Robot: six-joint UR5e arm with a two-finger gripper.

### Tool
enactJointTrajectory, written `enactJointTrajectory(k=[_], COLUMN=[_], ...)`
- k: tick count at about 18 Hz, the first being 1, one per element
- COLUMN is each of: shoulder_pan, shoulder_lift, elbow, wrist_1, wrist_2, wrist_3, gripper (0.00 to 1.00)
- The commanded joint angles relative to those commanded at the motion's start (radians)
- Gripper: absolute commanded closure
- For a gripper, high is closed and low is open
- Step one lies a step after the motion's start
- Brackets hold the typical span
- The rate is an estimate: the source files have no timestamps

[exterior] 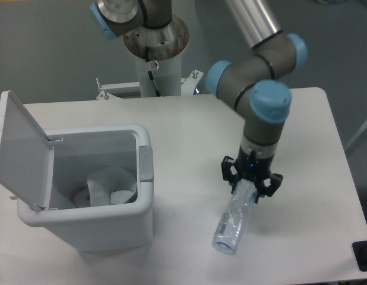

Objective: Place the trash in the trash can
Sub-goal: 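Carry the bottle over the trash can and lower it inside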

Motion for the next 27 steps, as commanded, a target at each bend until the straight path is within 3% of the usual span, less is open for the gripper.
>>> enactJointTrajectory(k=[3,7,10,21,27], shoulder_pan=[0.015,0.017,-0.012,-0.243,-0.397], shoulder_lift=[0.028,0.055,0.089,0.233,0.255], elbow=[0.041,0.1,0.103,0.017,-0.026], wrist_1=[0.049,0.063,0.065,0.063,0.06], wrist_2=[-0.094,-0.128,-0.129,-0.128,-0.126], wrist_3=[-0.134,-0.298,-0.367,-0.436,-0.468], gripper=[0.37,0.37,0.37,0.37,0.37])
